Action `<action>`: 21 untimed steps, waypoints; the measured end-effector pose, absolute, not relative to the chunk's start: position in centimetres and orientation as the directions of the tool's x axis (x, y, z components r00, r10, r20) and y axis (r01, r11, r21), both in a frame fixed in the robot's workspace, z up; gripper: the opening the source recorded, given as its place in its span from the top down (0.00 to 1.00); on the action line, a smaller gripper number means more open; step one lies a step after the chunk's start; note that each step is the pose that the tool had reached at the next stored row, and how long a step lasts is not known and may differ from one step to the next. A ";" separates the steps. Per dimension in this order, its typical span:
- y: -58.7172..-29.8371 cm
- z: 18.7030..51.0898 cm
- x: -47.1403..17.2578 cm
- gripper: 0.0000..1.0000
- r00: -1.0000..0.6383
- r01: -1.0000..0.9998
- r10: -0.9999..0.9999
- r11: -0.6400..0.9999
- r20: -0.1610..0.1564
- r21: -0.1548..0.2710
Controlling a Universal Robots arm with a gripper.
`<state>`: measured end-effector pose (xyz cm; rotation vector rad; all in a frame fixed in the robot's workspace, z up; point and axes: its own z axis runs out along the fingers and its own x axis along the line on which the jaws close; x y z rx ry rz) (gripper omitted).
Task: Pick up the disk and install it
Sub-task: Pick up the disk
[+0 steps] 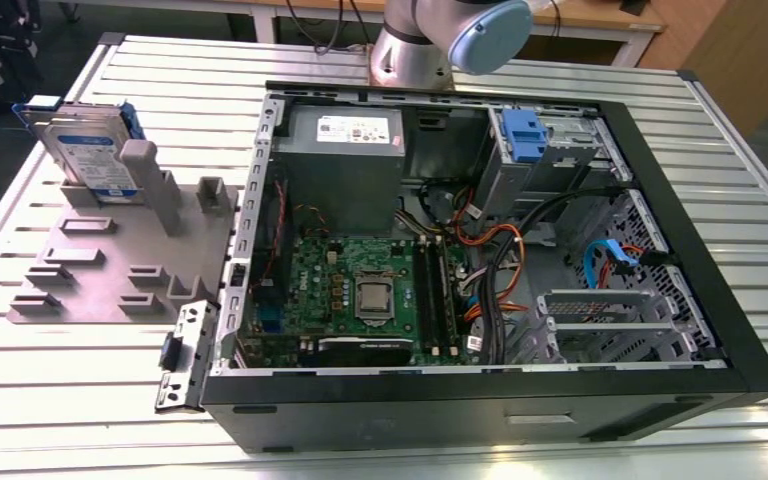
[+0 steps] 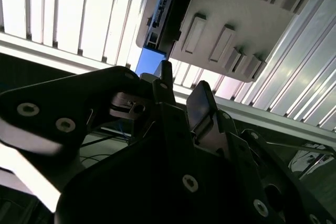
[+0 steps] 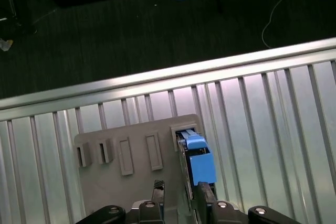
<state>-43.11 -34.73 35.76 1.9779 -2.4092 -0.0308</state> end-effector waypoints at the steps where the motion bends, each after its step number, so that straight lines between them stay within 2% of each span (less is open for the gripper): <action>1: -34.7 35.8 -43.1 0.62 -0.195 -0.980 -0.981 0.195 0.006 0.030; 14: -34.7 35.6 -43.2 0.62 -0.113 -0.993 -0.994 0.113 0.005 0.025; 16: -34.6 35.6 -43.3 0.60 -0.109 -0.994 -0.994 0.109 0.005 0.025; 17: -34.5 35.6 -43.3 0.54 -0.105 -0.994 -0.994 0.105 0.005 0.025; 21: -34.4 35.3 -43.3 0.54 -0.065 -0.998 -0.998 0.066 0.004 0.025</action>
